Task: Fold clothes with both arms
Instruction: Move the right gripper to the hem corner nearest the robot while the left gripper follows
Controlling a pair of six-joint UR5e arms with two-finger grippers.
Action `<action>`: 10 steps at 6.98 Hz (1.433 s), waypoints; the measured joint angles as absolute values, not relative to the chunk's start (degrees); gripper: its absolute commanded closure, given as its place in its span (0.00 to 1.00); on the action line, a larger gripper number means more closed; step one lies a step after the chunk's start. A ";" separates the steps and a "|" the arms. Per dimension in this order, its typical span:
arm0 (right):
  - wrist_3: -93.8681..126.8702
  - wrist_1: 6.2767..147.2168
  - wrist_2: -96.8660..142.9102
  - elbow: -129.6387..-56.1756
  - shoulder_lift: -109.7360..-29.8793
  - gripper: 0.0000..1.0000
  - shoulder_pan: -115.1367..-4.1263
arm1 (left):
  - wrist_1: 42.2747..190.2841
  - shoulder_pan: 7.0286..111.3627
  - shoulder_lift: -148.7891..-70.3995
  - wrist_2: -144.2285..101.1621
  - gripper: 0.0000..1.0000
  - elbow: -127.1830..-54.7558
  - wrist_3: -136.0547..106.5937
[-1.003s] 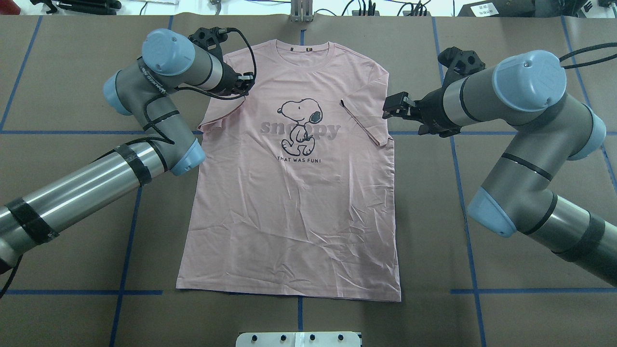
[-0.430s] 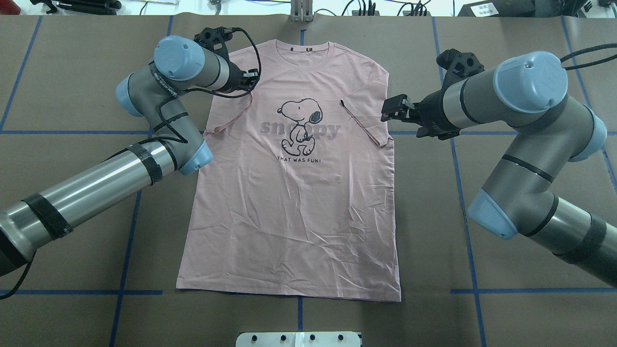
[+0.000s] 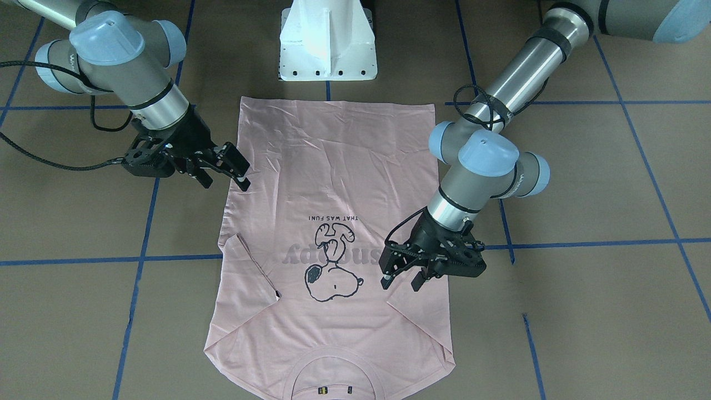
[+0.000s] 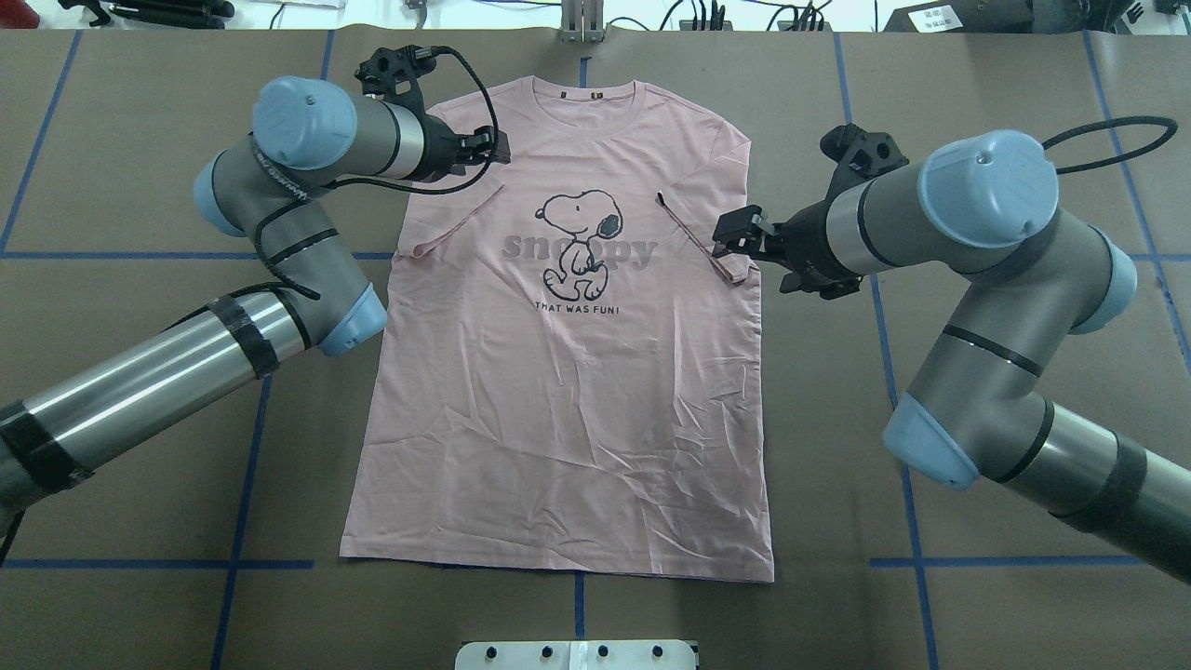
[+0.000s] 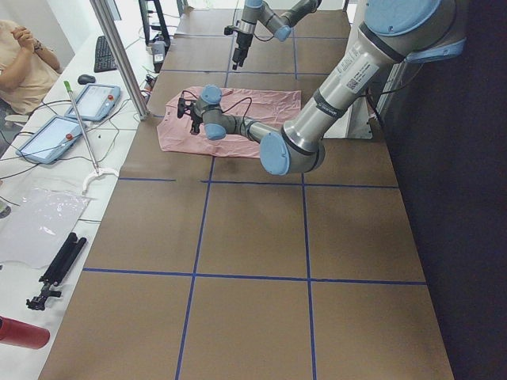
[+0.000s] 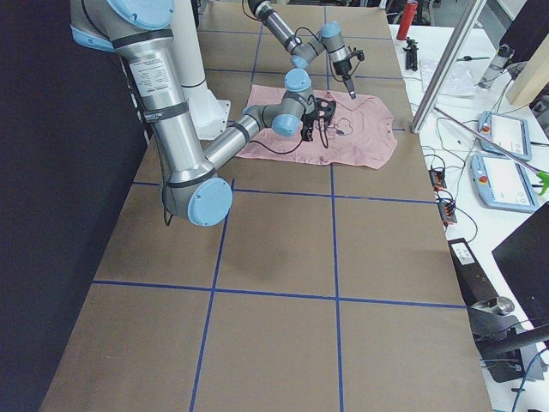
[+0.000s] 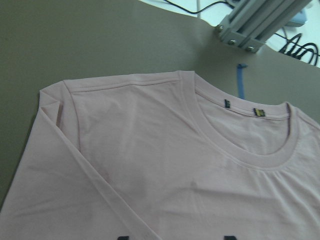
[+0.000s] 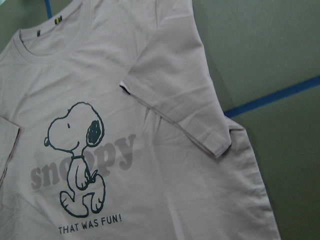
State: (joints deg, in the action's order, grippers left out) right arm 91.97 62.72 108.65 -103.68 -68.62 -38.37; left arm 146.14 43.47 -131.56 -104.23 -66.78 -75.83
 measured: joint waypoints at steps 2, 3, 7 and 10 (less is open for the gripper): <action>100.66 64.48 97.43 -105.29 -69.06 0.07 -27.78 | 146.17 42.49 -125.26 -109.77 0.27 -76.57 -78.63; 105.27 69.34 91.49 -107.82 -69.22 0.08 -22.65 | 146.23 42.41 -124.23 -111.85 0.27 -77.70 -79.46; 123.43 85.93 81.50 -116.80 -73.69 0.12 -8.51 | 146.48 42.36 -122.92 -113.00 0.27 -78.19 -81.86; 128.05 86.70 79.49 -118.80 -77.52 0.13 -2.42 | 146.59 42.39 -122.72 -112.94 0.26 -78.29 -82.24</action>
